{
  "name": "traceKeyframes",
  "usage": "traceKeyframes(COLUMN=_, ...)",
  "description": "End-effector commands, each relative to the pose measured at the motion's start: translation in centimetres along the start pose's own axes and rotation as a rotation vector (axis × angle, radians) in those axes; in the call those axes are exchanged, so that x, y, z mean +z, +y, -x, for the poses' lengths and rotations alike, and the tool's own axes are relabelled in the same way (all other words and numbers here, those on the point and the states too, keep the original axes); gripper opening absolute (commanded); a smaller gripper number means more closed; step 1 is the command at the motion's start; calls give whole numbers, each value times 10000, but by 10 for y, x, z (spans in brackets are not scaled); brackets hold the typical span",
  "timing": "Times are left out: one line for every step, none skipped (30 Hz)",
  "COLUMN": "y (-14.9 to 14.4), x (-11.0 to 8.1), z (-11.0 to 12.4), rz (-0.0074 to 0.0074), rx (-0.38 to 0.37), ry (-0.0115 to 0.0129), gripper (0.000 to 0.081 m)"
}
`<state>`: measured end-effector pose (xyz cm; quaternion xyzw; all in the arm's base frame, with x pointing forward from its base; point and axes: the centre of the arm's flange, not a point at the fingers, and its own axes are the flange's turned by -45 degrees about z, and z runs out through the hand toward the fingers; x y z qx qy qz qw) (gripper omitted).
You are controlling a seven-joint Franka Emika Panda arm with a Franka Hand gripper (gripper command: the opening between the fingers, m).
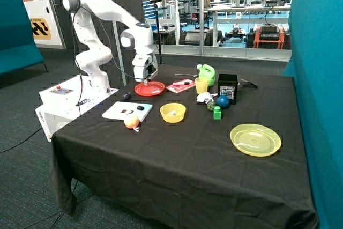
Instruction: Put a highlighter on each book
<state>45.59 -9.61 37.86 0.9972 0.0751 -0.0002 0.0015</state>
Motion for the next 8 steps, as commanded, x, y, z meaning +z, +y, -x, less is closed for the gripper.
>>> traceKeyframes(y=-4, x=-3, z=-4, rz=-30, rx=-248, ry=7, gripper=307)
traceKeyframes(y=-4, x=-3, z=-5, rz=-30, rx=-254, ry=7, gripper=307)
traceKeyframes(y=-4, x=-4, z=-6, rz=-30, rx=-298, ry=7, gripper=307)
traceKeyframes(y=-5, x=-4, z=-7, rz=-30, rx=-322, ry=7, gripper=306)
traceKeyframes(y=-6, x=-5, z=-8, rz=-30, rx=-349, ry=7, gripper=307)
traceKeyframes(y=-6, x=-6, z=-8, rz=-30, rx=-375, ry=7, gripper=306)
traceKeyframes(y=-8, x=-6, z=-10, rz=-30, rx=-436, ry=7, gripper=305)
traceKeyframes(y=-9, x=-7, z=-12, rz=-30, rx=-482, ry=7, gripper=304)
